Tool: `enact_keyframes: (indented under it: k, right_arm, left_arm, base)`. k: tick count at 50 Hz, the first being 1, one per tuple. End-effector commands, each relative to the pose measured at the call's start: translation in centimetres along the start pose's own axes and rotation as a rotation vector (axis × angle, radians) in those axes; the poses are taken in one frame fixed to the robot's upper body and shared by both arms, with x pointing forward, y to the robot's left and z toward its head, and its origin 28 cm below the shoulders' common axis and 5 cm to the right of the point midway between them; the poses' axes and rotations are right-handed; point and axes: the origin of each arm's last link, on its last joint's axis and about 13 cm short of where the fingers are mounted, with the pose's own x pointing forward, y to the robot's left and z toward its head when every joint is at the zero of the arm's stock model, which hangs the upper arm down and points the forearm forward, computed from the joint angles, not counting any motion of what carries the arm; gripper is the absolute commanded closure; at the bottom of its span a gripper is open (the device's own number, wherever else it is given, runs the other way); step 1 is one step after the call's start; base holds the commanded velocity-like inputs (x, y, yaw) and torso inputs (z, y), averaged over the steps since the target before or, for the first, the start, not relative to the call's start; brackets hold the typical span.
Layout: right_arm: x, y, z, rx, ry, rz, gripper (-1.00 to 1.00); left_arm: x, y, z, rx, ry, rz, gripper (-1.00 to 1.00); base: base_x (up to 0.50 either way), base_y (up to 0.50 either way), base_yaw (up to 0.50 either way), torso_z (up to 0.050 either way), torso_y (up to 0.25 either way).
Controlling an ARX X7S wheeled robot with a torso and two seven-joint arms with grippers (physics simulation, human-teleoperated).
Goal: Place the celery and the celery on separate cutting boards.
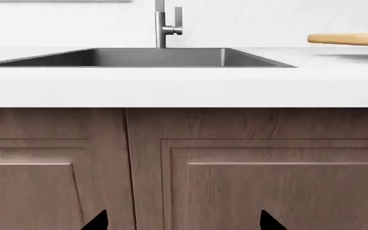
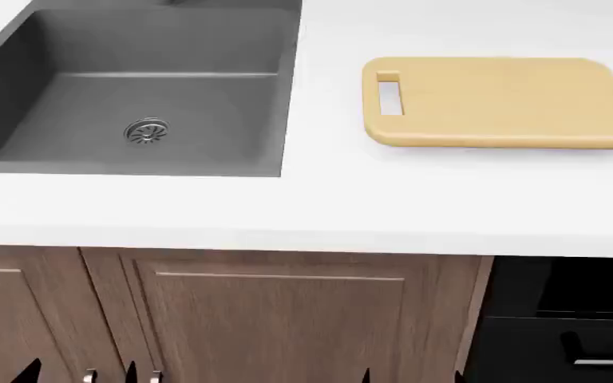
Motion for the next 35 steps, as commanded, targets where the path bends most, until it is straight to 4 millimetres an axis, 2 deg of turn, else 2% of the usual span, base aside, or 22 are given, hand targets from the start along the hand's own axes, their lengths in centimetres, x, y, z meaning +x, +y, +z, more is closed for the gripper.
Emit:
enact_keyframes:
  k: [1,12,25,35]
  right_arm:
    - [0.01,0.05,-0.03,-0.003,0.002,0.0,-1.0]
    - [0.07,0.02,-0.23,-0.006,0.015,-0.004,-1.0]
    - [0.08,0.05,-0.35,-0.007,0.019,0.002,-1.0]
    - [0.09,0.07,-0.37,-0.013,0.024,0.005,-1.0]
  left_arm:
    - [0.11,-0.1,-0.12,-0.006,0.003,-0.001,-1.0]
    - [0.59,-0.53,-0.25,0.009,0.014,0.002,-1.0]
    - [-0.07,0.2,-0.46,0.011,0.02,0.0,-1.0]
    - [0.18,-0.13,-0.31,0.013,0.023,-0.003,-1.0]
  base:
    - [0.0,0.0,0.0,0.0,0.0]
    - [0.0,0.0,0.0,0.0,0.0]
    - [0.0,-0.5,0.0,0.0,0.0]
    - [0.0,-0.5,0.0,0.0,0.0]
